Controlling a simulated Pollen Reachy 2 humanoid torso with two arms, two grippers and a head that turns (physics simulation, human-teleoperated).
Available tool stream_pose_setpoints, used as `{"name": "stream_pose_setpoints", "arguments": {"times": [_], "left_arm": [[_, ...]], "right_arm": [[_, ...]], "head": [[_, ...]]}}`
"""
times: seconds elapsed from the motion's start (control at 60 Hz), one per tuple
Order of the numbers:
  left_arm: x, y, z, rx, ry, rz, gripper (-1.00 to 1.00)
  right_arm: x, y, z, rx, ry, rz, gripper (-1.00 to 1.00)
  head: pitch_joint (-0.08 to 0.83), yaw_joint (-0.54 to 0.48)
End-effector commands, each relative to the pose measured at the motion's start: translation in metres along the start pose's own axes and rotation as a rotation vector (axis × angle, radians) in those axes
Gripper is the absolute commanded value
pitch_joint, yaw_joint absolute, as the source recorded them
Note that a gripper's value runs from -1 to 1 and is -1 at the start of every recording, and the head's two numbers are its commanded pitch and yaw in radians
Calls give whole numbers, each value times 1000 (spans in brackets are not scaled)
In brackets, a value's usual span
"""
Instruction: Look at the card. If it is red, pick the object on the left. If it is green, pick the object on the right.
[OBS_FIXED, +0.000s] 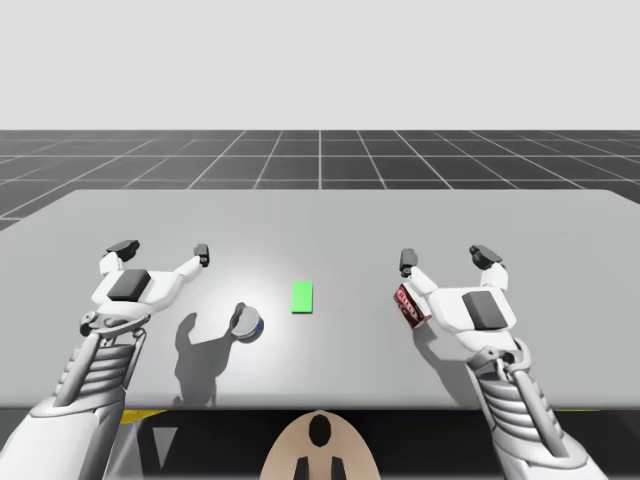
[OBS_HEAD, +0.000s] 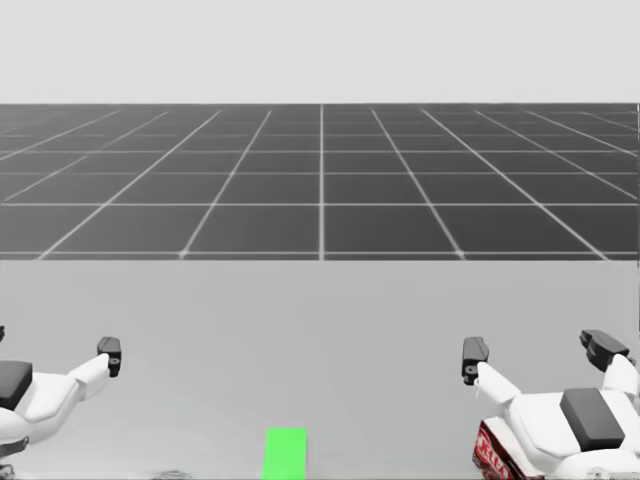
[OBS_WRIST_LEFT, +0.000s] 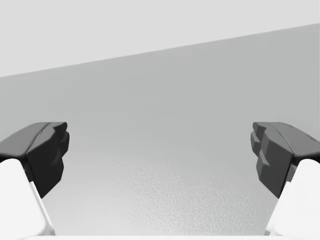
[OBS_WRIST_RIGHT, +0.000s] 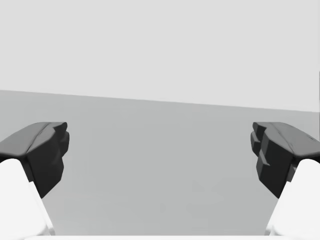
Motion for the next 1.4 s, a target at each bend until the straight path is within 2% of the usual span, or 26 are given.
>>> {"name": "stream_pose_setpoints", "arguments": {"times": [0.017, 0.15, 0.5, 0.667, 0.883, 1.05, 1.233, 1.4], "left_arm": [[0, 0, 0, -1, 3, -2, -1000], [0, 2, -1, -1, 1, -3, -1000], [1, 3, -1, -3, -5, -3, -1000], [2, 3, -1, -5, -7, -2, -1000], [3, 3, 0, -4, -9, -1, -1000], [3, 2, 0, -6, -7, -1, -1000], [3, 1, 1, -7, -6, 0, -1000], [2, 0, 0, -10, -3, -2, -1000]], "right_arm": [[-3, 3, 0, -10, 9, -25, -1000], [-3, 3, -1, -11, 13, -25, -1000], [-3, 3, -1, -12, 17, -26, -1000], [-4, 4, -1, -10, 23, -24, -1000], [-3, 3, -1, -11, 23, -23, -1000], [-3, 3, -1, -9, 21, -23, -1000], [-4, 3, -2, -5, 23, -21, -1000], [-3, 4, -1, -3, 19, -19, -1000]], "head": [[347, 6], [484, 13], [694, 56], [710, 73], [702, 43], [698, -60], [715, -241], [726, -312]]}}
